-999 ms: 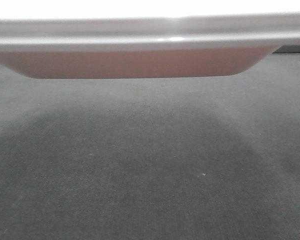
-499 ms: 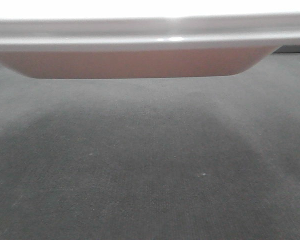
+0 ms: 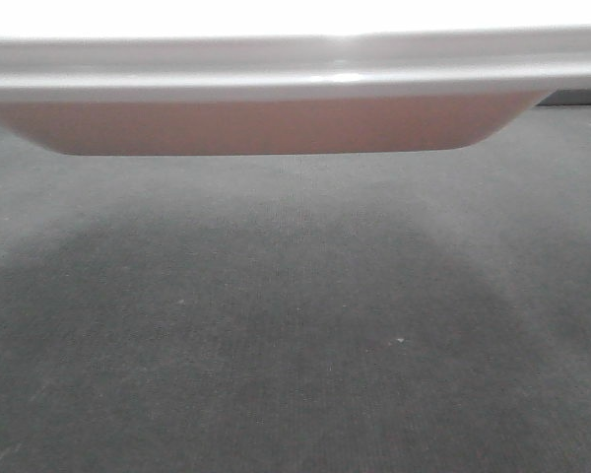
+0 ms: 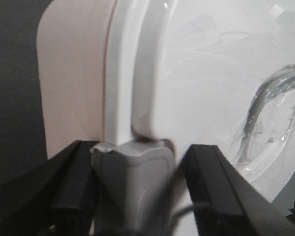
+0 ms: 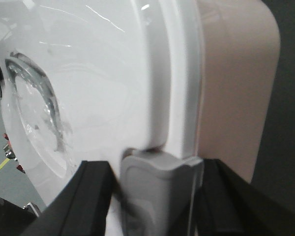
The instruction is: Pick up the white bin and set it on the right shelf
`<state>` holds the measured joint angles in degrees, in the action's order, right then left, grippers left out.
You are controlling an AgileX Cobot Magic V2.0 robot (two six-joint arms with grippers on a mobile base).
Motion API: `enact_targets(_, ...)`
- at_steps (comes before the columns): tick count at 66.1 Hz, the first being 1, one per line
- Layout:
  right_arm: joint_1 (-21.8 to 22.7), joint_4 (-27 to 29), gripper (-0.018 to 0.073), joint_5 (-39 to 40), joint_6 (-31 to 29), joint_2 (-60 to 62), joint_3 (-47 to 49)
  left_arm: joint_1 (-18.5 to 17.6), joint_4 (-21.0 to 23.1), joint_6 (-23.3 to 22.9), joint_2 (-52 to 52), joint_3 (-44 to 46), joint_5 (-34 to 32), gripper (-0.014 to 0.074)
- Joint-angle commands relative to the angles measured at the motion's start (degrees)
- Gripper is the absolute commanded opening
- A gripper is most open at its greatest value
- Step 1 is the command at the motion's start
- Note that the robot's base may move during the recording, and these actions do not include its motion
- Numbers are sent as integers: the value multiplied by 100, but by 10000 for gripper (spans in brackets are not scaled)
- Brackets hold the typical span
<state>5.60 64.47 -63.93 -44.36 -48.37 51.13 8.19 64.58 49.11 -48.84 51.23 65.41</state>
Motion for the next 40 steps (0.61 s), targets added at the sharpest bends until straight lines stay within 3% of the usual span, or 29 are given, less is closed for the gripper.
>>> enact_targets(1, -82, 1253, 327, -718, -81, 100, 166, -112, 1022, 63, 86, 201, 980, 220)
enact_targets(40, -82, 1253, 327, -718, -81, 87, 166, -112, 1022, 63, 86, 201, 980, 220)
